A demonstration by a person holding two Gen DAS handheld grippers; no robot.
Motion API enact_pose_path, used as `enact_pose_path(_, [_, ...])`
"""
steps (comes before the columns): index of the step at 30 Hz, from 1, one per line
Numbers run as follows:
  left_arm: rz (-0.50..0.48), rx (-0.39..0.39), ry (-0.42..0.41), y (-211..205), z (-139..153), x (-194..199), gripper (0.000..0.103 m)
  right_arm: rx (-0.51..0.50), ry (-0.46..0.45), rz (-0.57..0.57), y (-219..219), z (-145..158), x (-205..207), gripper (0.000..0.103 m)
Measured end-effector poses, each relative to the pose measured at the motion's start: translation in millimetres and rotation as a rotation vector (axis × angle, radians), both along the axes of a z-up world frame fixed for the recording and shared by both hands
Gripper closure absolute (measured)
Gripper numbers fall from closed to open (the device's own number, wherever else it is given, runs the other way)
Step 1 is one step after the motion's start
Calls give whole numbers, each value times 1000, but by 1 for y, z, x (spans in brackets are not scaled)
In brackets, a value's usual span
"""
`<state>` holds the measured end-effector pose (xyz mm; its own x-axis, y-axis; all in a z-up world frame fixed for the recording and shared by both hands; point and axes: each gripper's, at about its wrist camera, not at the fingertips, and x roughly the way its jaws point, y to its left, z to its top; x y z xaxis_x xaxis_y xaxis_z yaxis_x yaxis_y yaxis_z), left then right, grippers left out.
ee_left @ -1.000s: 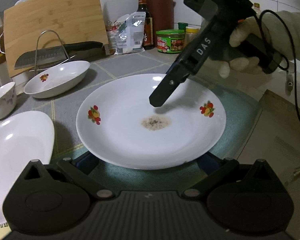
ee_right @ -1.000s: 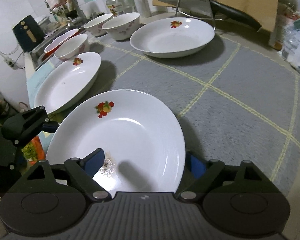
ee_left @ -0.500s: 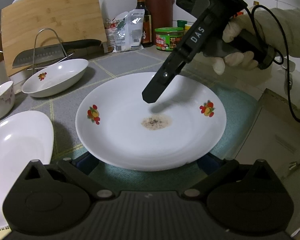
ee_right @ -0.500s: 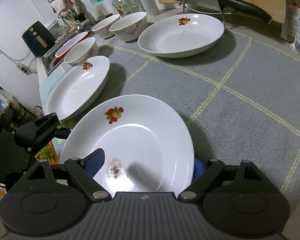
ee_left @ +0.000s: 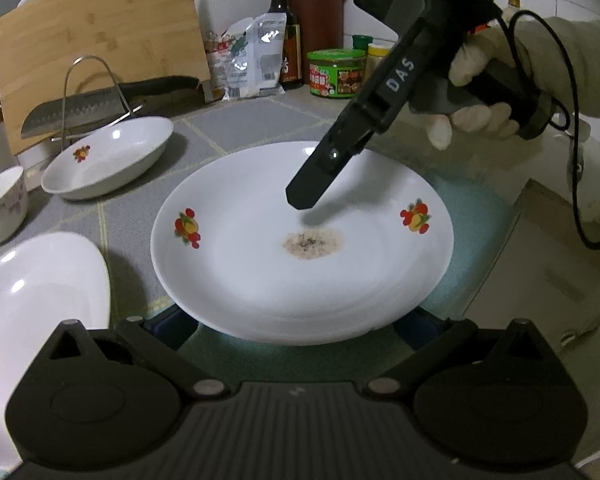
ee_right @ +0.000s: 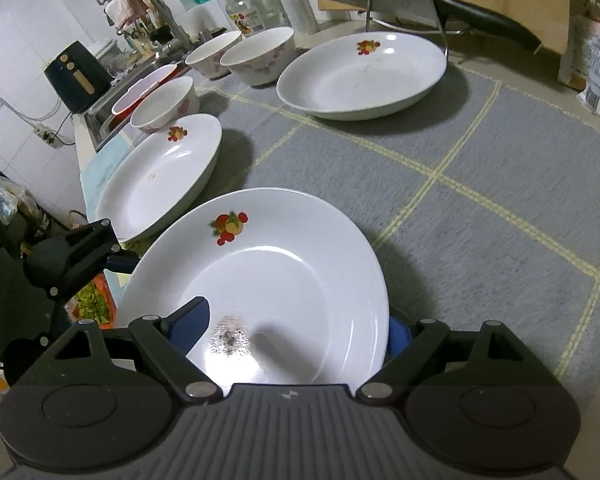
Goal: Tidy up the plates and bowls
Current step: 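Lift the stained white plate off the mat with the right tool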
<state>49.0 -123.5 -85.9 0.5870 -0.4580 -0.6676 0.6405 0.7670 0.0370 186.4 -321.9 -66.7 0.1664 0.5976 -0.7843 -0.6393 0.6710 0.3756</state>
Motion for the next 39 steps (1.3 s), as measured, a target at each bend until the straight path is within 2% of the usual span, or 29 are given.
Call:
enact_pose_path(8, [-21, -3, -12, -19, 11, 24, 1, 7, -48, -32, -24, 17, 11, 12])
enact_pose_path(16, [-53, -8, -18, -47, 7, 56, 1, -2, -89, -90, -60, 22, 32, 12])
enact_pose_path(27, [-71, 10, -23, -78, 0, 96, 1, -13, -108, -117, -91, 15, 66, 12])
enact_pose_path(39, [-60, 21, 8, -89, -14, 130, 1, -23, -113, -154, -100, -2, 97, 12])
